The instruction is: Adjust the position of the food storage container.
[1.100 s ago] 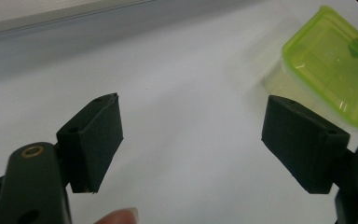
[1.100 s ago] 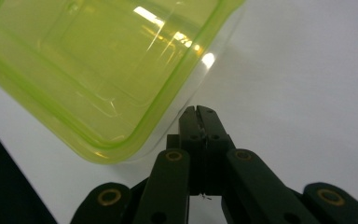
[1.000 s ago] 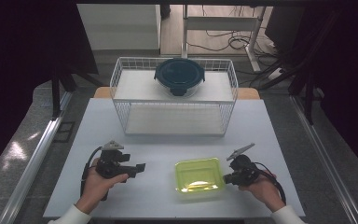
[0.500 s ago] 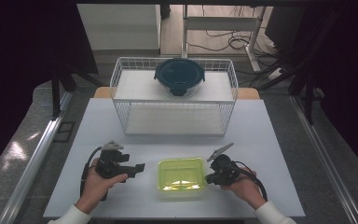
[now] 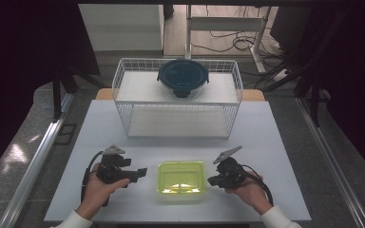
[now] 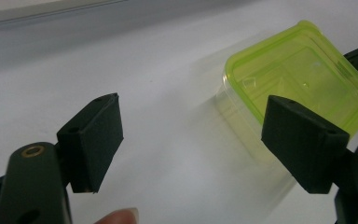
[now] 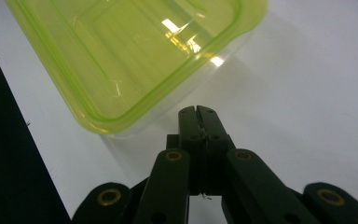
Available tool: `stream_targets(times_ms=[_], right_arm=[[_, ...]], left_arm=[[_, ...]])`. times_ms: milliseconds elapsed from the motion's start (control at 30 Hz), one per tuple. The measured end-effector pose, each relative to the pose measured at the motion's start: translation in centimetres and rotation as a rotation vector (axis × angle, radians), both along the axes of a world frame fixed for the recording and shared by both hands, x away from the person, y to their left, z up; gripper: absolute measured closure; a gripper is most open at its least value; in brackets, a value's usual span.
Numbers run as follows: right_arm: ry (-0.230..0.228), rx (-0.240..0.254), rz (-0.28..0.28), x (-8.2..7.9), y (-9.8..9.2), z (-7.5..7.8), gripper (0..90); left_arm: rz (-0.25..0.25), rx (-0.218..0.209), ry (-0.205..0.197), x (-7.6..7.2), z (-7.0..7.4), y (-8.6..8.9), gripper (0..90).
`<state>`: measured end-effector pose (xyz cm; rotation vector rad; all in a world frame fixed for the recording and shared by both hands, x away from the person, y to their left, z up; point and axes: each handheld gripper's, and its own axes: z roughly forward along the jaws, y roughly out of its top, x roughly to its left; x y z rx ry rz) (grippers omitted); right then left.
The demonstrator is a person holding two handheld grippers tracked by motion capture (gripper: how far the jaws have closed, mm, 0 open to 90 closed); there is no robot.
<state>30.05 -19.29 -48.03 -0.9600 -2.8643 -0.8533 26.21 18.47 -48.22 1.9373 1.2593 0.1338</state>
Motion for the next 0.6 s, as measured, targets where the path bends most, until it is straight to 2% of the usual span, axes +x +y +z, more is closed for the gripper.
stream_targets(times_ms=[133,200,367,400,433,500,533,600], right_arm=[[-0.048,0.068,-0.055,-0.4,-1.4,0.9,88.6],[-0.045,0.111,-0.074,-0.8,-1.9,1.1,88.6],[-0.043,0.176,-0.092,-1.2,-2.0,1.4,86.4],[-0.039,0.204,-0.102,-1.2,-2.1,1.4,80.3],[-0.033,0.231,-0.124,-1.2,-2.1,1.5,68.8],[-0.014,0.262,-0.201,-1.1,-2.1,1.5,44.0],[0.003,0.276,-0.231,-1.0,-2.1,1.5,38.8],[0.030,0.351,-0.270,-1.2,-2.3,1.3,32.1]], left_arm=[[0.004,-0.003,0.001,-0.1,0.0,0.1,20.0],[0.004,-0.005,0.000,-0.1,0.0,0.0,20.1],[-0.008,-0.006,-0.004,-0.3,0.1,-0.5,19.9],[-0.009,-0.007,-0.003,-0.3,0.1,-0.6,19.9],[-0.009,-0.008,-0.001,-0.4,0.0,-0.7,19.9],[-0.007,-0.022,0.002,-0.6,0.0,-0.7,19.6],[-0.005,-0.031,0.004,-0.7,0.1,-0.7,19.4],[0.002,-0.032,-0.005,-1.0,0.2,-0.8,18.8]])
